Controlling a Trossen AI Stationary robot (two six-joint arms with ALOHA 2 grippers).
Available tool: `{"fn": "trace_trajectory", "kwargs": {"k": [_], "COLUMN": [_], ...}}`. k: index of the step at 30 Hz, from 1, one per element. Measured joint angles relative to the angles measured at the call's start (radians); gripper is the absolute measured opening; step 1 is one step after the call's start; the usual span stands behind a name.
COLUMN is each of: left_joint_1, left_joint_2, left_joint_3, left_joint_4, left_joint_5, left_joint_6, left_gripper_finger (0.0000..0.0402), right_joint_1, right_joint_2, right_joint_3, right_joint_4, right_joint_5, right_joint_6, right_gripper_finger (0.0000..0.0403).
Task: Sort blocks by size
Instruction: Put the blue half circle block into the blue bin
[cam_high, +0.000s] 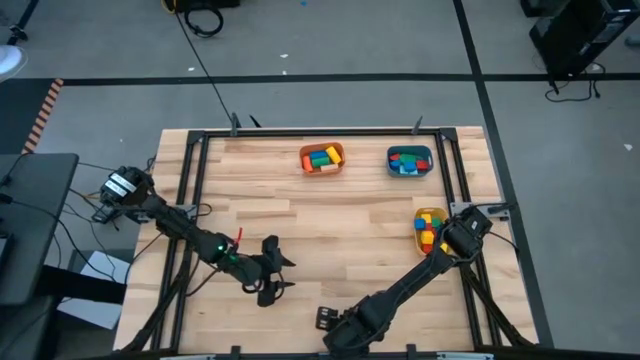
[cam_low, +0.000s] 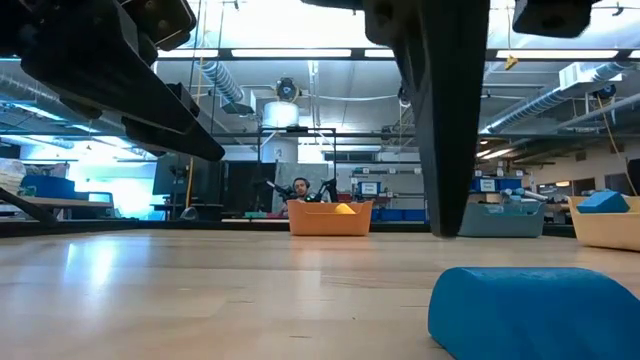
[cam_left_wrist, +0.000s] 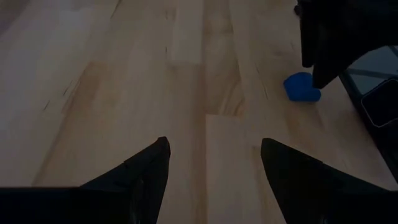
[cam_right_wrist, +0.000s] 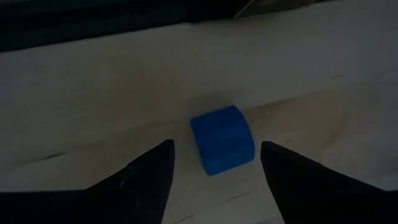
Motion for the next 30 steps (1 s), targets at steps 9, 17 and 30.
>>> {"fn": "trace_trajectory", "kwargs": {"k": [9, 17, 30], "left_joint_1": [0.0, 0.0, -0.001], "left_joint_2": [0.0, 0.0, 0.0], "left_joint_3": [0.0, 0.0, 0.0], "left_joint_4": [0.0, 0.017, 0.019], "left_joint_5": [0.0, -0.001, -0.001], "left_joint_6": [0.001, 0.018, 0.019], "left_gripper_finger": [0.0261, 0.0261, 0.0261], "right_joint_1": [-0.011, -0.021, -0.017], "right_joint_2": [0.034, 0.043, -0.003], "right_joint_3": [0.0, 0.0, -0.002], "right_joint_4": [0.048, 0.043, -0.158], "right_joint_5": [-0.062, -0.071, 0.142], "right_joint_6": [-0.038, -0.044, 0.312], "right_gripper_finger": [0.0249, 0.0189, 0.0142]}}
